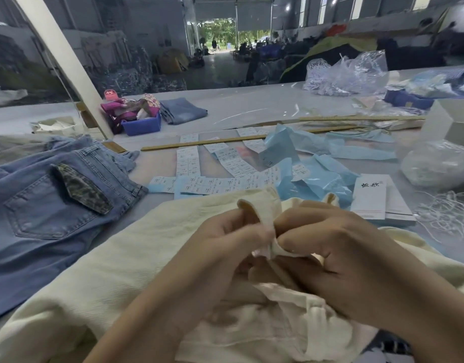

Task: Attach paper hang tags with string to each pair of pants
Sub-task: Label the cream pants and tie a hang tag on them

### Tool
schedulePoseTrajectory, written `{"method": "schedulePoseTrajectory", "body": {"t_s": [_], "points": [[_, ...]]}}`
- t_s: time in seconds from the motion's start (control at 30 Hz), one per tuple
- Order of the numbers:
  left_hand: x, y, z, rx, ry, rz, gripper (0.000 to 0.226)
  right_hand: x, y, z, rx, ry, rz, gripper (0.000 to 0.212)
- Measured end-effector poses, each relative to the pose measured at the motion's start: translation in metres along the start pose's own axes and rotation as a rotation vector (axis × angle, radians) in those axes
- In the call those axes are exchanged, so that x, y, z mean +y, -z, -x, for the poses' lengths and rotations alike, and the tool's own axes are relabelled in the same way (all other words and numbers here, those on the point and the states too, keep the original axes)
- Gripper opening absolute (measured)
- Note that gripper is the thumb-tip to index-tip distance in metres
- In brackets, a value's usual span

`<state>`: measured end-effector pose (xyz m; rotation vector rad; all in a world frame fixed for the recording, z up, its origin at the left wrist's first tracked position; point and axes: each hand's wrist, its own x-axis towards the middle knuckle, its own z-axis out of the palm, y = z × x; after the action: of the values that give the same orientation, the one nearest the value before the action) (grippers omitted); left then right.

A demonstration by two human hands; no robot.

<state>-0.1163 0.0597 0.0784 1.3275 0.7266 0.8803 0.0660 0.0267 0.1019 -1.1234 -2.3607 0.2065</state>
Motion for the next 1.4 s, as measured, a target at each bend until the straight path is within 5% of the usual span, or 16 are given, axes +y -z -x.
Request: {"method": "schedulePoseTrajectory", "body": {"t_s": [0.17, 0.33, 0.57, 0.8, 1.03, 1.1, 1.23, 1.3, 1.4], "points": [[-0.003, 0.009, 0.008, -0.061, 0.055, 0.217, 0.016, 0.003, -0.008, -0.001, 0.052, -0.063, -0.091, 0.019], [-0.006, 0.014, 0.009, -0.008, 0.007, 0.419, 0.021, 0.014, -0.014, 0.002, 0.079, -0.190, -0.303, 0.015], [-0.010, 0.009, 0.004, 0.107, 0.029, 0.384, 0.015, 0.012, -0.013, 0.005, 0.091, -0.134, -0.231, 0.016], [-0.009, 0.007, 0.007, 0.052, 0.025, 0.425, 0.025, 0.010, -0.011, 0.003, 0.041, -0.130, -0.218, 0.017], [-0.009, 0.004, 0.010, 0.071, -0.010, 0.338, 0.029, 0.009, -0.016, 0.010, 0.302, -0.392, -0.253, 0.009], [-0.010, 0.002, 0.011, 0.090, -0.016, 0.300, 0.028, 0.005, -0.014, 0.008, 0.332, -0.353, -0.140, 0.026], [-0.016, 0.001, 0.011, 0.146, -0.006, 0.294, 0.025, -0.007, -0.007, 0.004, 0.339, -0.119, 0.051, 0.023], [-0.018, 0.002, 0.012, 0.165, -0.020, 0.300, 0.025, -0.015, -0.004, 0.003, 0.292, -0.075, -0.082, 0.006], [-0.020, 0.003, 0.014, 0.159, -0.050, 0.304, 0.022, -0.020, 0.000, 0.001, 0.087, -0.185, -0.369, 0.030]]}}
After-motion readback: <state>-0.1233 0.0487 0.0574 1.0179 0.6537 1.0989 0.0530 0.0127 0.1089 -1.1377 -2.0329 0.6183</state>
